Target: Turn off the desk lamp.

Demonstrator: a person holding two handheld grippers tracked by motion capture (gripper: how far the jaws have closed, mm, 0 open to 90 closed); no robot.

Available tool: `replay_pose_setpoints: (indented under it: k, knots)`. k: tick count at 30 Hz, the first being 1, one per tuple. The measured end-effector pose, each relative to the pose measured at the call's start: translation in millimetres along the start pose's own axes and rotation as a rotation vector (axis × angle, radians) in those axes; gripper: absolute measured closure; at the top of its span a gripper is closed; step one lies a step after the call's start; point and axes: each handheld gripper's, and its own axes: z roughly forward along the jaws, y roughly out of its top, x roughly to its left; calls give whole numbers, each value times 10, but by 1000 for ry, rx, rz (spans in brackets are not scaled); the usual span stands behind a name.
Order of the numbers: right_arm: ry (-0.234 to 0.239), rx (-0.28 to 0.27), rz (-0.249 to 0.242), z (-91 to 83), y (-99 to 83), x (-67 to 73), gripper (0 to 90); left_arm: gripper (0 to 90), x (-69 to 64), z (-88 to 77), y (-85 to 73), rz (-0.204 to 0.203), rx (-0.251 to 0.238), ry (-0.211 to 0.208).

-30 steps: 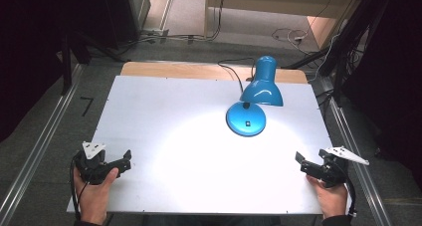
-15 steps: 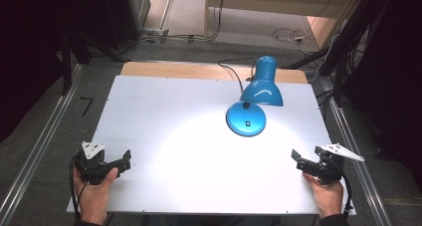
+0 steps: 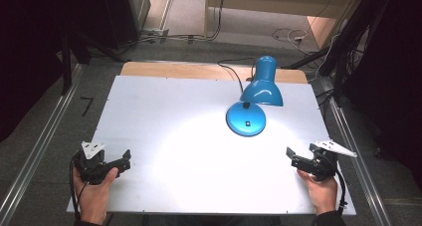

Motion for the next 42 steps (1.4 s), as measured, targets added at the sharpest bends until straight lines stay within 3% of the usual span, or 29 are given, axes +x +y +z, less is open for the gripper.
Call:
replay_pose_setpoints:
  k: [18, 25, 40, 42]
  knots:
    - [13, 0, -9, 129, 83, 140, 62, 4, 10, -8, -2, -8, 0, 1]
    - [8, 1, -40, 177, 131, 224, 62, 6, 17, -12, -2, -11, 0, -3]
    - [23, -7, -34, 266, 190, 329, 65, 7, 25, -18, -1, -16, -3, -2]
    - [35, -15, -32, 278, 197, 339, 144, 7, 27, -21, 0, -15, -4, -3]
